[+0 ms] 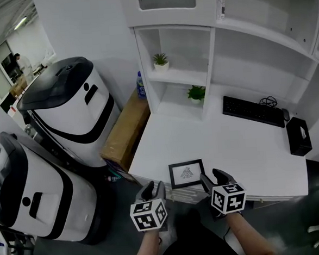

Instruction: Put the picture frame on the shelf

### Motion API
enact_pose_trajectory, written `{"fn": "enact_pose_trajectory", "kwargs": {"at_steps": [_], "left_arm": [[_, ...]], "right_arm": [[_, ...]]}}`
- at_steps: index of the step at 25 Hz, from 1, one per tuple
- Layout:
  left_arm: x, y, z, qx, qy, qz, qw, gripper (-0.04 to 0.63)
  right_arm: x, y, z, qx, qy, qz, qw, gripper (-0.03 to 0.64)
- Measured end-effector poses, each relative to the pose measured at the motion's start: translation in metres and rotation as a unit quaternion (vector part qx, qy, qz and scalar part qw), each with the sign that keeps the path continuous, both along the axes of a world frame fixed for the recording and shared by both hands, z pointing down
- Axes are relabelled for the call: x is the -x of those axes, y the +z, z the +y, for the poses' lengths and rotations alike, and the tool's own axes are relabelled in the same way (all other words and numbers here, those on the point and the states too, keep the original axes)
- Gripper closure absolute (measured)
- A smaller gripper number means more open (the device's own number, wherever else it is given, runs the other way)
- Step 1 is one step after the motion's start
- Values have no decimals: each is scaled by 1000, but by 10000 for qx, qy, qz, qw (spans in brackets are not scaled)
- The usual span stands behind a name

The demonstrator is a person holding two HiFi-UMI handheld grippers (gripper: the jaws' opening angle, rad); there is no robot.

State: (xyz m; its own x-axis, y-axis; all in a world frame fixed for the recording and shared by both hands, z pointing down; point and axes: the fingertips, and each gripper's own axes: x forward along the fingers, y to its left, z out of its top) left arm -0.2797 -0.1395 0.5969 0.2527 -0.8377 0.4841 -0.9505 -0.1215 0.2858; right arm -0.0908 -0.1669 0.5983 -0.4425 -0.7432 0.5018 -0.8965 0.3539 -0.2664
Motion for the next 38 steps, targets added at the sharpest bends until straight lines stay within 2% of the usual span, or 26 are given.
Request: {"fn": "enact_pose_trajectory", "kwargs": {"at_steps": [10,23,38], "left_arm": [[-19,33,-23,506,284,-83,9983,472],[-39,70,-41,1113,456,-192,9925,471],[-51,89,-49,1498,553,-444,9862,472]], "right_arm": [[2,32,-17,359,-97,309,9988,408],[0,71,-23,955,-130,380,9946,417],[2,94,-24,1339,-296,598,9887,445]]}}
